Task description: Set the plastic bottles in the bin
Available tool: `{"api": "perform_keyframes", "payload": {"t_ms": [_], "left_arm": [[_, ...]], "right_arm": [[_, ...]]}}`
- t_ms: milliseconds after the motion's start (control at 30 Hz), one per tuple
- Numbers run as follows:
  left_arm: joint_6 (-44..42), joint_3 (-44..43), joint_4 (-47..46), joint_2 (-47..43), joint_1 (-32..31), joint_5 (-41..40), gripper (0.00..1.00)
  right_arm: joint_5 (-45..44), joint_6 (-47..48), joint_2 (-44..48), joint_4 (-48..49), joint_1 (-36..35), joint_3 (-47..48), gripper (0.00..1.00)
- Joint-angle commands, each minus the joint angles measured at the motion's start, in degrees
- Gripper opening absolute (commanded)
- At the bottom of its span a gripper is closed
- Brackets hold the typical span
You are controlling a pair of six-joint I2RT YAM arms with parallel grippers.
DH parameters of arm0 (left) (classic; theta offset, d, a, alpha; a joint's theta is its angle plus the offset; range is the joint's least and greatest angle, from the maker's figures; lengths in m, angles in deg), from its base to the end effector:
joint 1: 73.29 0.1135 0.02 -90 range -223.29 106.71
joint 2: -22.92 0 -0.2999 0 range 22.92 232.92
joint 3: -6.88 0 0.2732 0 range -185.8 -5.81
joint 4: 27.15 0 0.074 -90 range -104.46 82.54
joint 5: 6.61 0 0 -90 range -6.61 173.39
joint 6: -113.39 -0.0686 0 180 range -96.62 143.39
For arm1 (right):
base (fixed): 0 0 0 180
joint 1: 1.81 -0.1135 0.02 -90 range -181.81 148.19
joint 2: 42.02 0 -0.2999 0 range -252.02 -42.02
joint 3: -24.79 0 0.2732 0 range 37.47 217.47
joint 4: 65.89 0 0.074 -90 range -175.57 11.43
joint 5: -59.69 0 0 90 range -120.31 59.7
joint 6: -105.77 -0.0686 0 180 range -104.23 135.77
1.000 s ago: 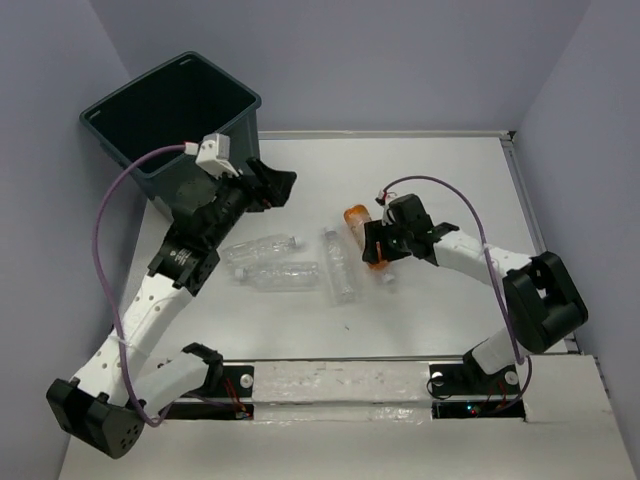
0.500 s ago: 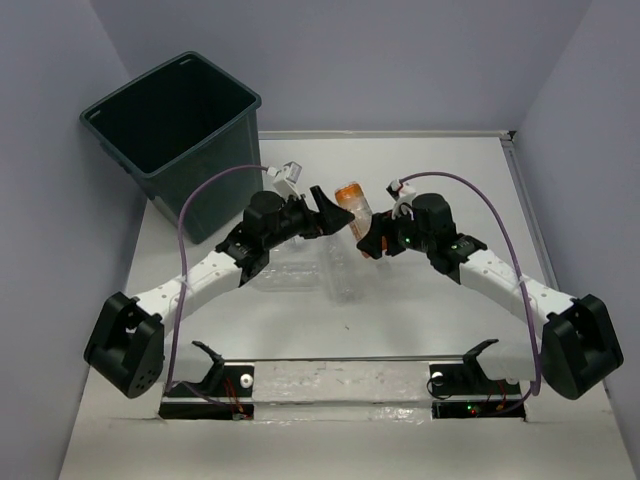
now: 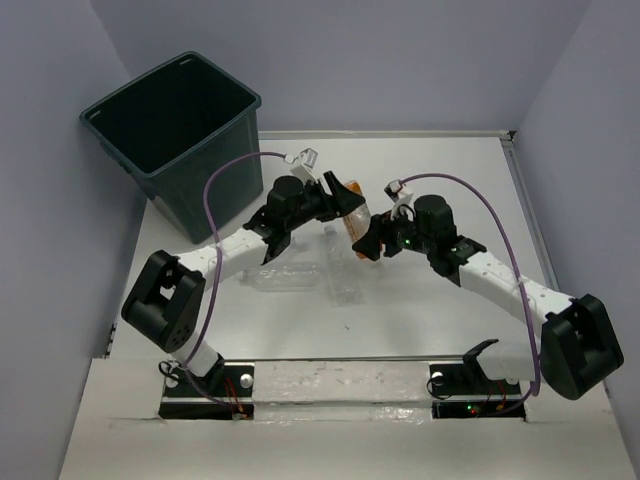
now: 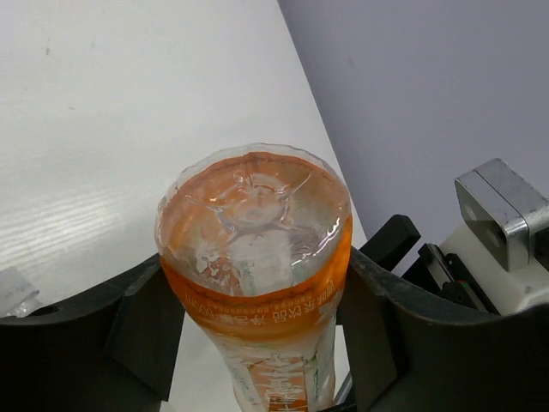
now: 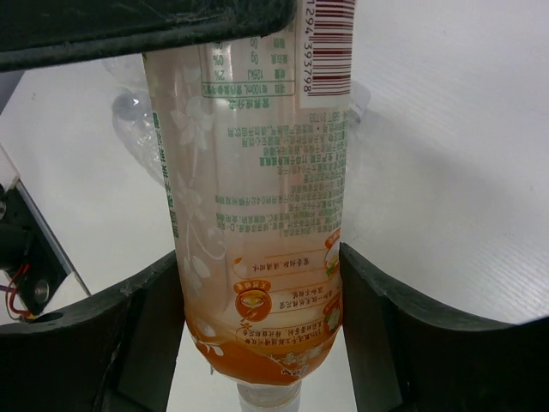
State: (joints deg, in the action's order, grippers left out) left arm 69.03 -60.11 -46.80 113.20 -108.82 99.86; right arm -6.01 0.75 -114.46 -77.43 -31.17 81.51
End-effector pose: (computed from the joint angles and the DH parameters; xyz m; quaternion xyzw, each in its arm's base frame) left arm 0.3239 -0.2552 0.2965 0.0340 0.7275 -0.5199 0.4464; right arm 0.2597 0.1785 0.2629 -0.2129 0.8145 0.3586 0.4033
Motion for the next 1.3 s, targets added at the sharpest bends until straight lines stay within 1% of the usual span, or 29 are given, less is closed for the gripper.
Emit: {"api": "perform_keyframes", "payload": {"t_ms": [0, 33, 67, 133, 167, 233, 267, 333, 367, 400, 433, 467, 500, 533, 567, 600, 667, 700, 767, 800, 833, 867, 967, 1033, 1067, 1100, 1133, 1200, 1267], "left_arm": [[-2.49, -4.32, -6.16, -2.83, 0.11, -3.28, 0.64], [-3.54, -4.32, -5.9, -4.31, 0.37, -4.16, 0.58], [-3.9, -4.15, -5.55, -5.28, 0.63, -4.69, 0.55], [-4.08, -3.53, -5.19, -7.56, 1.77, -5.83, 0.53], [-3.99, -3.18, -4.76, -10.01, 3.43, -6.36, 0.52], [-4.08, -3.61, -2.57, -12.31, 5.98, -6.1, 0.51], [-4.42, -4.75, -1.6, -14.58, 8.87, -5.49, 0.51], [-5.04, -6.68, 0.6, -16.79, 11.87, -4.87, 0.51], [-6.0, -9.56, 3.22, -18.72, 15.02, -4.52, 0.51], [-6.01, -11.25, 4.72, -19.52, 15.05, -4.78, 0.51], [-7.4, -13.18, 7.96, -21.01, 17.75, -5.39, 0.51], [-8.37, -17.55, 9.73, -21.63, 18.99, -6.27, 0.51], [-10.47, -20.03, 11.66, -21.99, 21.27, -8.8, 0.51], [-11.71, -25.45, 15.95, -22.51, 22.25, -10.56, 0.51], [-13.03, -28.2, 18.08, -22.52, 23.21, -12.58, 0.51], [-14.52, -30.49, 19.75, -22.6, 23.92, -17.65, 0.51], [-18.3, -36.02, 24.5, -22.43, 25.59, -23.47, 0.51], [-19.27, -37.09, 25.39, -22.52, 26.12, -27.33, 0.51], [-22.26, -39.29, 26.97, -22.17, 27.44, -31.04, 0.51], [-23.14, -39.39, 27.06, -21.9, 27.96, -34.54, 0.51], [-24.19, -39.3, 26.54, -21.64, 28.4, -36.4, 0.51], [-26.73, -38.52, 26.1, -20.85, 29.11, -40.34, 0.51], [-30.78, -36.76, 24.08, -18.3, 30.25, -45.9, 0.52], [-32.55, -36.05, 23.38, -17.16, 31.13, -48.37, 0.56], [-32.55, -35.96, 23.29, -16.2, 31.57, -48.2, 0.7], [-32.03, -36.13, 23.46, -15.75, 32.18, -47.41, 0.78], [-31.85, -36.22, 23.98, -15.4, 32.28, -47.15, 0.9], [-31.59, -35.96, 23.99, -15.22, 32.28, -46.01, 0.97], [-30.97, -34.65, 24.16, -16.01, 32.19, -45.21, 0.99]], "right_arm": [[1.46, -0.27, 1.52, 4.03, -0.43, -0.26, 0.54], [0.94, -0.27, 1.69, 4.04, -0.43, -0.44, 0.63], [0.41, -0.27, 1.78, 4.13, -0.43, -0.61, 0.69], [-0.3, 0.08, 2.04, 4.21, -0.43, -0.79, 0.8], [-0.56, 0.26, 2.04, 4.21, -0.43, -0.79, 0.9], [-0.65, 0.35, 1.96, 4.21, -0.43, -0.79, 0.94], [-0.56, 0.44, 1.96, 4.21, -0.43, -0.79, 0.96], [-0.13, 0.52, 2.13, 4.56, -0.43, -1.05, 0.96], [-0.21, 0.44, 2.22, 4.65, -0.43, -1.05, 0.96], [-0.21, 0.44, 2.13, 4.74, -0.43, -1.14, 0.96], [-0.21, 0.44, 1.52, 4.74, -0.43, -1.05, 0.96], [-0.3, 0.44, 1.0, 4.65, -0.43, -0.97, 0.96], [-0.47, 0.44, 0.38, 4.04, -0.43, -0.7, 0.96], [-0.74, 0.61, -0.93, 3.69, -0.43, -0.09, 0.96], [-1.09, 0.7, -1.55, 2.99, -0.43, 0.35, 0.96], [-2.05, 0.87, -2.34, 0.98, -1.04, 0.96, 0.96], [-2.41, 1.75, -4.36, -1.05, -1.05, 3.15, 0.95], [-3.63, 2.1, -6.37, -3.93, -2.35, 3.86, 0.95], [-4.78, 2.9, -8.05, -4.75, -3.32, 4.66, 0.95], [-5.13, 3.07, -8.76, -5.19, -3.33, 5.44, 0.95], [-5.31, 3.51, -10.25, -6.41, -4.03, 5.97, 0.95], [-5.74, 3.86, -11.04, -7.12, -4.82, 6.41, 0.96], [-7.94, 4.92, -14.56, -10.37, -6.14, 8.52, 0.96], [-8.47, 5.27, -16.4, -12.31, -6.75, 10.01, 0.97], [-8.47, 5.53, -17.89, -12.66, -6.76, 10.46, 0.97], [-8.13, 5.62, -18.52, -12.75, -7.45, 10.72, 0.97], [-7.6, 5.8, -18.96, -12.84, -8.24, 11.07, 0.97], [-6.89, 5.71, -19.57, -12.75, -8.77, 11.6, 0.98], [-6.63, 5.18, -19.49, -12.66, -8.78, 11.69, 0.98]]}}
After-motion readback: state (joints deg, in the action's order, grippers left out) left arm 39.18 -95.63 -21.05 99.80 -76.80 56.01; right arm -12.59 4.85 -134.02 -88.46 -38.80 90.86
